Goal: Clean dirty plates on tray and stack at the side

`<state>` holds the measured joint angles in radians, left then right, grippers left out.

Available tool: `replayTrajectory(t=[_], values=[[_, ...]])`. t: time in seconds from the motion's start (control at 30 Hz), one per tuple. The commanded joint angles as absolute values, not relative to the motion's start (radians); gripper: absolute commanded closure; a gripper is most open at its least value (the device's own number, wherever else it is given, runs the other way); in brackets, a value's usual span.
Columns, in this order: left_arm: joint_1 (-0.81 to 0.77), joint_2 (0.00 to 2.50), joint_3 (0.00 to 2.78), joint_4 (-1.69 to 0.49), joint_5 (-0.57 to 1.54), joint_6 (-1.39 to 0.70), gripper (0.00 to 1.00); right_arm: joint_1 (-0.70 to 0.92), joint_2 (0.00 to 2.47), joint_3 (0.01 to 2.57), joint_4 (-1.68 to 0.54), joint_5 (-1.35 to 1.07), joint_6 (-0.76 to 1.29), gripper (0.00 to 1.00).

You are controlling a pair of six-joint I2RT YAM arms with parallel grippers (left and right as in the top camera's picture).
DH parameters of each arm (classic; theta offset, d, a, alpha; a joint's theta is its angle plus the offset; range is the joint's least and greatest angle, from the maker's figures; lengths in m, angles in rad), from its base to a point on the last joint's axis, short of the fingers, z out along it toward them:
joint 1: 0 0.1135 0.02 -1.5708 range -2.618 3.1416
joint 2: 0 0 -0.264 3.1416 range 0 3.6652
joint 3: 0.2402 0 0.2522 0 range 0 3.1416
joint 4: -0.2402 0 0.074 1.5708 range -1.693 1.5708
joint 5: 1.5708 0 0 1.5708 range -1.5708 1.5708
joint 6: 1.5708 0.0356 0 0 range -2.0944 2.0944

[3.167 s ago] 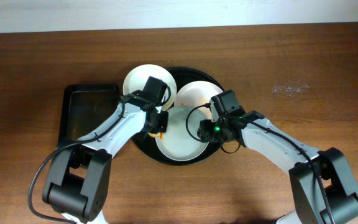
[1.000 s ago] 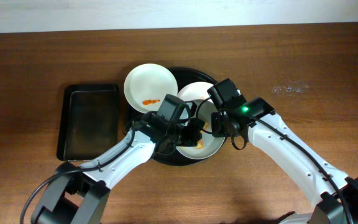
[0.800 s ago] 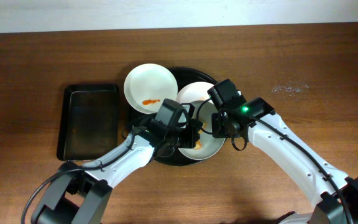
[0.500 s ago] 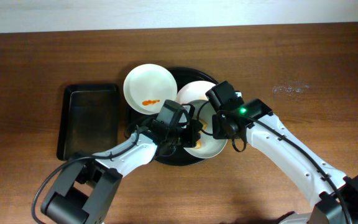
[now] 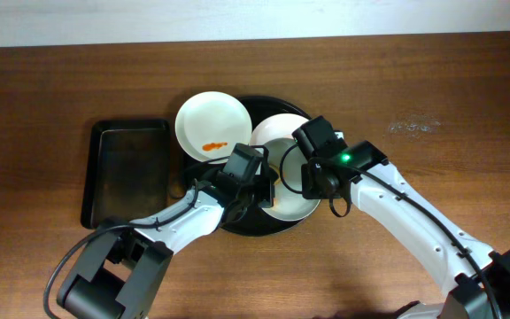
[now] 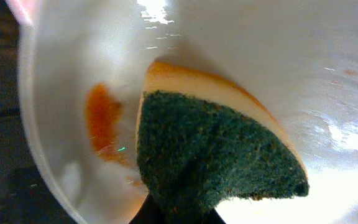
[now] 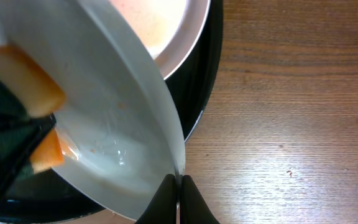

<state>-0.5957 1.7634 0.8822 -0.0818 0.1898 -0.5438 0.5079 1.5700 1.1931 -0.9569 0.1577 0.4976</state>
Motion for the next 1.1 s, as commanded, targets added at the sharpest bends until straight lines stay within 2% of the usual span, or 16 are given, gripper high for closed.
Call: replayTrajectory(t=[0.0, 0.27, 0.7, 0.73, 0.77, 0.8, 0.83, 0.87, 1.0, 1.07], values=[[-0.601, 1.757, 0.867, -0.126, 0.015, -0.553, 1.0, 0.532, 1.562, 1.205, -0.954, 0.102, 0.507, 0.96], [-0.601, 1.752, 0.867, -0.125, -0.092, -0.568, 1.0, 0.532, 1.562, 1.205, -0.966, 0.117, 0.506, 0.96], [-0.601, 1.599, 0.867, -0.223, -0.311, -0.583, 1.0, 0.532, 1.562, 1.205, -0.969, 0.126, 0.507, 0.96], [-0.601, 1.595, 0.867, -0.245, -0.306, -0.583, 1.0, 0.532, 1.562, 1.205, -0.969, 0.118, 0.507, 0.93], [-0.601, 1.591, 0.867, -0.273, -0.307, -0.583, 1.0, 0.532, 1.562, 1.204, -0.969, 0.103, 0.507, 0.67], [-0.599, 1.586, 0.867, -0.303, -0.306, -0.583, 1.0, 0.532, 1.562, 1.2, -0.963, 0.084, 0.507, 0.48], [-0.599, 1.583, 0.867, -0.326, -0.307, -0.583, 1.0, 0.532, 1.562, 1.192, -0.948, 0.062, 0.508, 0.32], [-0.599, 1.579, 0.867, -0.344, -0.303, -0.583, 1.0, 0.532, 1.563, 1.174, -0.917, 0.033, 0.508, 0.23], [-0.599, 1.57, 0.867, -0.355, -0.299, -0.583, 1.0, 0.532, 1.609, 1.125, -0.804, 0.001, 0.514, 0.22], [-0.599, 1.57, 0.867, -0.355, -0.299, -0.583, 1.0, 0.532, 1.659, 1.092, -0.697, -0.034, 0.514, 0.3]])
